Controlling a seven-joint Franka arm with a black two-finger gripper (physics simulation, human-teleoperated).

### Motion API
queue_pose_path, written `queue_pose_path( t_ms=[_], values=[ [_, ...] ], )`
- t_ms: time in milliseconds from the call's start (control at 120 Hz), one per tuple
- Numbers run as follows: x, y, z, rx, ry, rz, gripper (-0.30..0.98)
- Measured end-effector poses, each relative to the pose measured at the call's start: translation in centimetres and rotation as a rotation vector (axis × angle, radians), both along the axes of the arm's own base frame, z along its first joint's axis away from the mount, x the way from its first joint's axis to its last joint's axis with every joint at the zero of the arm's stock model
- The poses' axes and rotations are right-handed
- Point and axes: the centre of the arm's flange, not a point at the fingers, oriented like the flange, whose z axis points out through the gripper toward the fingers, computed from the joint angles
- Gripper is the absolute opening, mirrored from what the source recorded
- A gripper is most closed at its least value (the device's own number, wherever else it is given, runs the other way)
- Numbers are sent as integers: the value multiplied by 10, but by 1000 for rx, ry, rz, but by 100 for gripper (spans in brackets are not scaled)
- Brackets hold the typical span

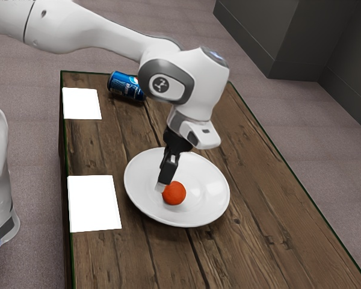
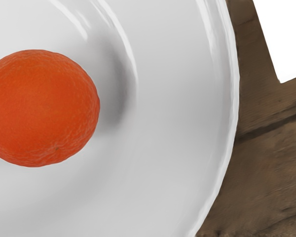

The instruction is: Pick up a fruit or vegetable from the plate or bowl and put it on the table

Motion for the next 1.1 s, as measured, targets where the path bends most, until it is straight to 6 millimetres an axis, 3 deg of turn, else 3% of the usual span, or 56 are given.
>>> queue_pose_path(
  t_ms=[267, 525, 942, 1100],
  values=[
    [-4, -11, -12, 101, -50, -104, 68],
    [22, 9, -20, 156, -111, -109, 68],
    [38, 8, -42, 129, -116, -120, 68],
    [46, 10, -59, 120, -94, -123, 68]
  ],
)
